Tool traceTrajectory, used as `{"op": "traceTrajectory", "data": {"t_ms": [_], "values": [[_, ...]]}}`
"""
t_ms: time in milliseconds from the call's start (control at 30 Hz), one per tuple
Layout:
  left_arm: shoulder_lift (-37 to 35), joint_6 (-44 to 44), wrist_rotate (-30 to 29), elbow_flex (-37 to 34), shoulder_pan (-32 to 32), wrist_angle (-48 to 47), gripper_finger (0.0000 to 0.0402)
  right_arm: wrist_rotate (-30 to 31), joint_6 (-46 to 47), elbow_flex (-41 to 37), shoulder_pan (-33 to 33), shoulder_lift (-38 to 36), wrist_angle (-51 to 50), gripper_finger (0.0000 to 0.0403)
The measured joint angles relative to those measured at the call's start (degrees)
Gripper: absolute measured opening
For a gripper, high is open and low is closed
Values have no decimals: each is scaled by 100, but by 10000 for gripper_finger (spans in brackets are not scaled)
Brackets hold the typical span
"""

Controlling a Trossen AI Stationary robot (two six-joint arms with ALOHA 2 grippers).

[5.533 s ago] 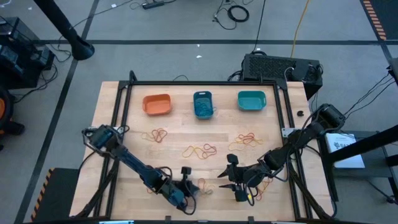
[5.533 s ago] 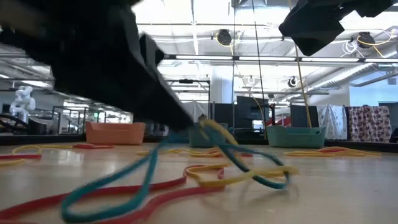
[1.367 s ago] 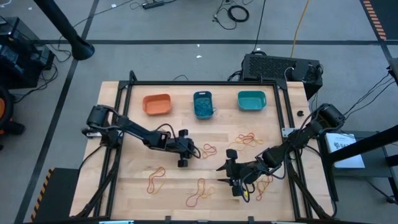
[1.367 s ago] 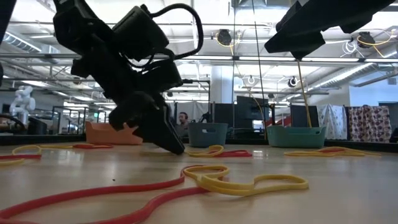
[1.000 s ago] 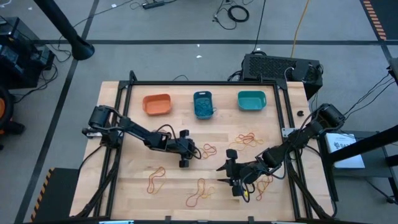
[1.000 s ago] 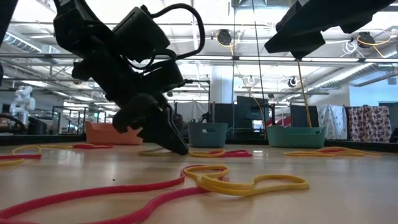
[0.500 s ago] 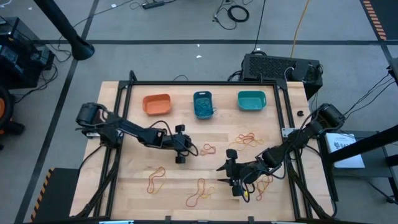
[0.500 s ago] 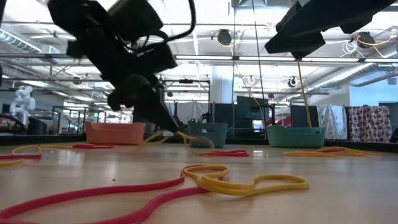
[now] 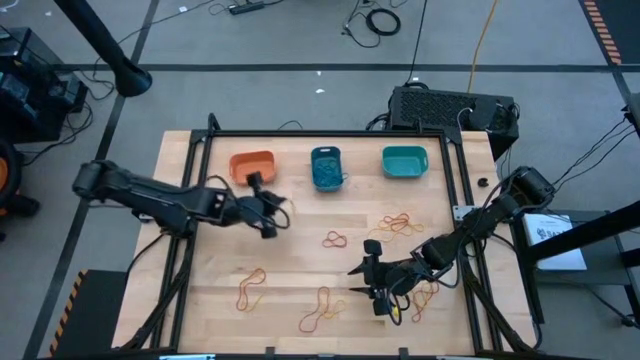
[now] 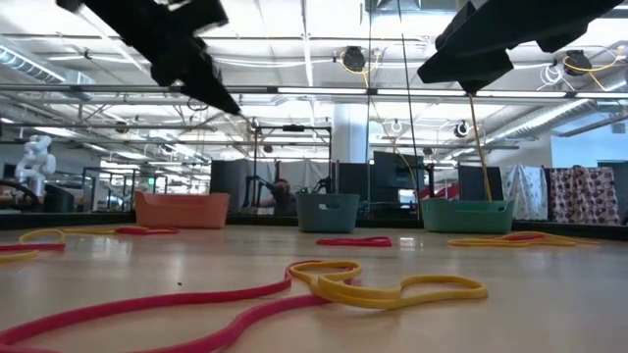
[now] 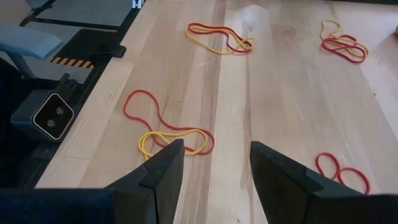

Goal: Sort rubber bands into baskets
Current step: Put the yellow rubber band into the orange bin

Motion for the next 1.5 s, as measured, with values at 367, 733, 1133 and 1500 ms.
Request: {"op": "traceTrajectory", "data": {"t_ms": [367, 733, 1133, 1500], "values": [[-952, 24, -363, 0, 1364, -1507, 2, 2, -2, 0, -80, 0, 2, 177], [-493, 503, 372, 2, 3113, -1482, 2, 0, -2, 0, -258, 0, -2, 177], [697, 1179, 909, 2, 3977, -839, 2, -2, -3, 0, -256, 0, -6, 177], [1015, 1544, 917, 2, 4099, 163, 2, -3, -69, 0, -256, 0, -7, 177]]}}
